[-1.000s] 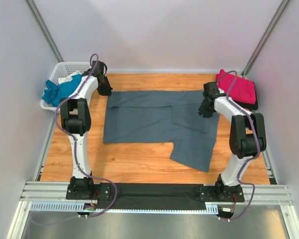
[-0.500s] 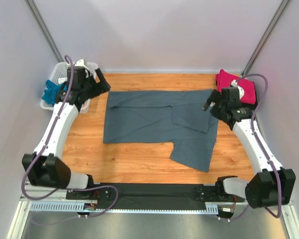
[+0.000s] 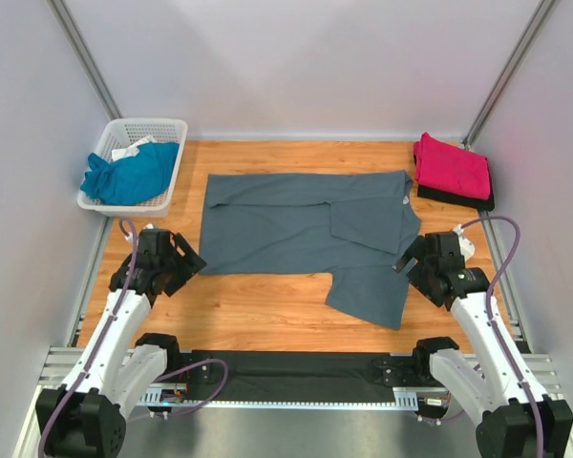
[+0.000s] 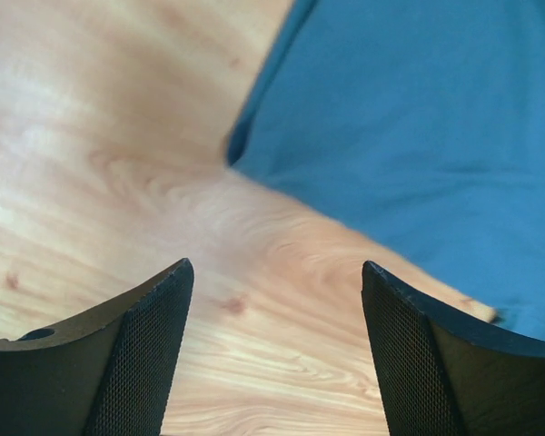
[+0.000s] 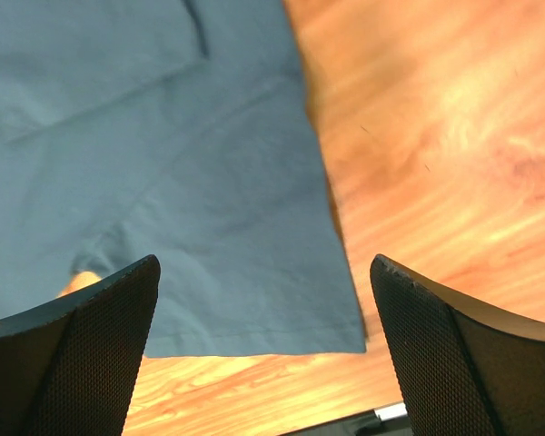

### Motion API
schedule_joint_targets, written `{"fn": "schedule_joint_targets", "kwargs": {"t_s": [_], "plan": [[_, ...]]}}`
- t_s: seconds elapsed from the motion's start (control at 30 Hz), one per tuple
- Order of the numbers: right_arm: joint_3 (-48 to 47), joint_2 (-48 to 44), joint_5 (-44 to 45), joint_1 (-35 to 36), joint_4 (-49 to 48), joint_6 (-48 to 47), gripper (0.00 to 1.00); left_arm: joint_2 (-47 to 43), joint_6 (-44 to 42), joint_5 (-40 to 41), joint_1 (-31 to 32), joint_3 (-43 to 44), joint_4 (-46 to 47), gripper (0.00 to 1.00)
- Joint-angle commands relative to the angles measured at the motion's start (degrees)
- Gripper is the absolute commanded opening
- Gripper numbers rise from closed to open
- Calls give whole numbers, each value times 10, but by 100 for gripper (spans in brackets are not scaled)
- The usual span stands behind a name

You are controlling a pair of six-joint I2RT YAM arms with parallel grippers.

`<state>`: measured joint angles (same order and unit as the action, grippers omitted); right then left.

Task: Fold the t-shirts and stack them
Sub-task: Fold the tshirt

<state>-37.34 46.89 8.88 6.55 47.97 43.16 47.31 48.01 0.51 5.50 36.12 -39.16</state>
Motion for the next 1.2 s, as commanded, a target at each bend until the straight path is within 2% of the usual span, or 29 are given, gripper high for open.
{"fn": "schedule_joint_targets", "kwargs": {"t_s": [0.0,0.27,0.33,0.5,0.53,0.87,0.9,1.17], "plan": [[24,2,1,-3,16,41,100,0,59,12,-1,-39,42,80],[43,30,-7,-8,19,50,100,82,56,49,-1,-54,116,75],[47,38,-13,-12,20,59,100,103,59,46,-1,-53,134,68],[56,43,-20,-15,21,72,100,146,67,44,-1,-54,167,61],[58,42,-20,-16,22,73,100,155,67,40,-1,-54,173,58],[57,63,-21,-21,26,76,100,196,75,36,-1,-65,218,49],[58,62,-19,-23,28,79,100,204,75,35,-1,-64,218,45],[73,27,-26,-31,57,94,100,211,79,48,-1,-62,209,41]]}}
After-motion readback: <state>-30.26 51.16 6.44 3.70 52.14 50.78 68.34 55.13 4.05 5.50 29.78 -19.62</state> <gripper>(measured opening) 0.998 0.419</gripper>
